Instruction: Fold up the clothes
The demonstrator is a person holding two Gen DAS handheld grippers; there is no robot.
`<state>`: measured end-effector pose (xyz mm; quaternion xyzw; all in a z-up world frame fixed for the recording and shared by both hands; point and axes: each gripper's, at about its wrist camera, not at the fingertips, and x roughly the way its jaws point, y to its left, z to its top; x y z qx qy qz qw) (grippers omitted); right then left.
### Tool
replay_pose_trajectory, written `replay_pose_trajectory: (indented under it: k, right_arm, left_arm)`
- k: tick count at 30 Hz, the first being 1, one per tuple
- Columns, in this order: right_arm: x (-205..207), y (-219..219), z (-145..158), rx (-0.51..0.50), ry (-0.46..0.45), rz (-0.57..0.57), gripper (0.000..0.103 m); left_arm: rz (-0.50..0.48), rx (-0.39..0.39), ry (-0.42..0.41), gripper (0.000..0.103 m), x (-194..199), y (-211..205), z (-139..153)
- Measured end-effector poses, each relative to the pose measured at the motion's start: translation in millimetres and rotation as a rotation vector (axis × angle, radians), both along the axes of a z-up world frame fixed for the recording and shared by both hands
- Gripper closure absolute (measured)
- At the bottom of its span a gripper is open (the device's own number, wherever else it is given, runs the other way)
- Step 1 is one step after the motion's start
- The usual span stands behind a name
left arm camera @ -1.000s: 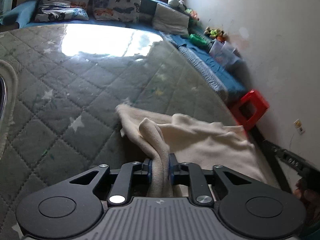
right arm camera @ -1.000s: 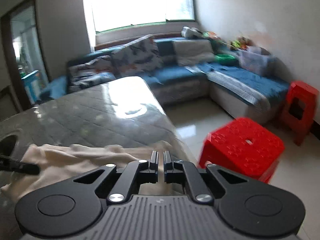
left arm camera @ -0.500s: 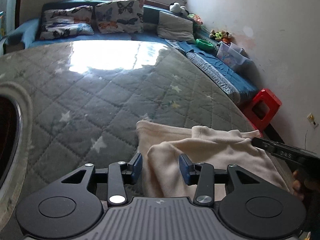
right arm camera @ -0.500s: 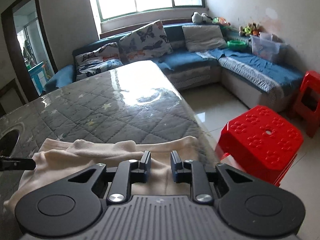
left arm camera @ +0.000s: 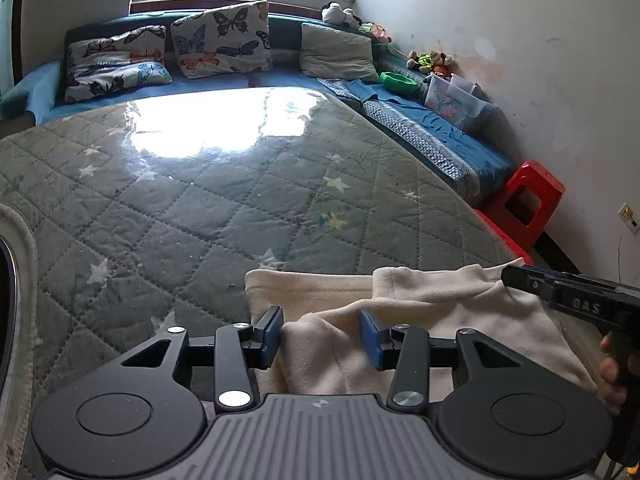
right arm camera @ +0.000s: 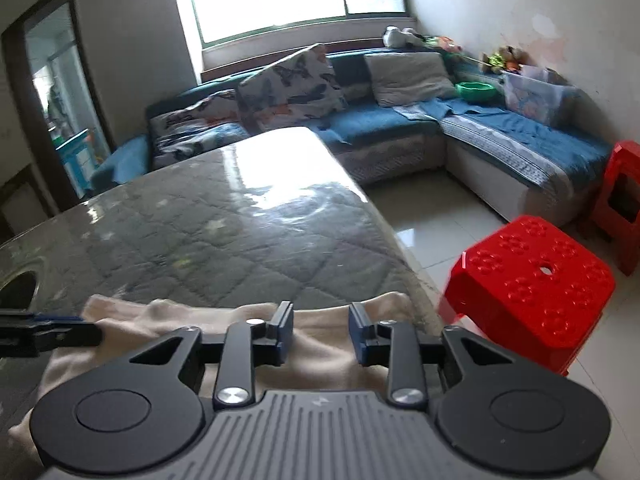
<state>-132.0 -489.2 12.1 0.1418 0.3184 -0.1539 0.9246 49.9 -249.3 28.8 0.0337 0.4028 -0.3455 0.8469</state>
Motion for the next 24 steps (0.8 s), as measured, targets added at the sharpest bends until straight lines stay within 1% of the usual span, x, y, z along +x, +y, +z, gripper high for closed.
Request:
replay_pose_trajectory:
  k: [3,6,7,8,10,11,13,17,21,24]
  right_arm:
    - [-1.5,11.6,1.8,-0.014,0.006,0.040,0.071]
    - [5.5,14.7,-6.3,-0.026,0.032,0.045,0.071]
    - [7.7,15.0,-8.4,-0.034,0.035,0.044,0.068]
    - [9.0,15.6,-8.1,-0.044,0.039,0.043,0.066]
    - [6.1,16.7,-3.6,-0.046,0.028,0.046,0.066]
    - [1.5,17.4,-0.1,-0.046,0.018,0.048,0.066]
    - [-11.1,18.7,7.1,-0.053,-0.002,0.055,0.066]
    - [-42.0,22.1,16.3,-0.062,0.000,0.082,0.067]
    - [-75.8,32.8,19.8,-0.077,0.005,0.094,0.067]
    - [-94.0,40.2,17.7,-0.099,0.005,0.088,0.067]
  left_arm:
    - [0.000,0.016,-0.009,0.054,-0.9,-4.3,-2.8]
    - [-0.006,0.035,-0.022,0.054,-1.8,-9.2,-5.8]
    - [-0.007,0.039,-0.027,0.054,-2.7,-9.5,-5.6]
    - [-0.007,0.040,-0.031,0.053,-4.0,-8.9,-4.6]
    - [-0.009,0.040,-0.041,0.050,-7.0,-6.7,-2.2]
    - [-0.014,0.039,-0.051,0.049,-9.9,-4.6,0.0]
    - [-0.027,0.038,-0.074,0.049,-17.0,-0.4,4.8]
    - [-0.057,0.039,-0.120,0.049,-36.2,10.0,12.8]
    - [-0.082,0.028,-0.135,0.049,-56.0,24.2,14.6]
    - [-0.090,0.035,-0.152,0.049,-69.5,30.8,11.5]
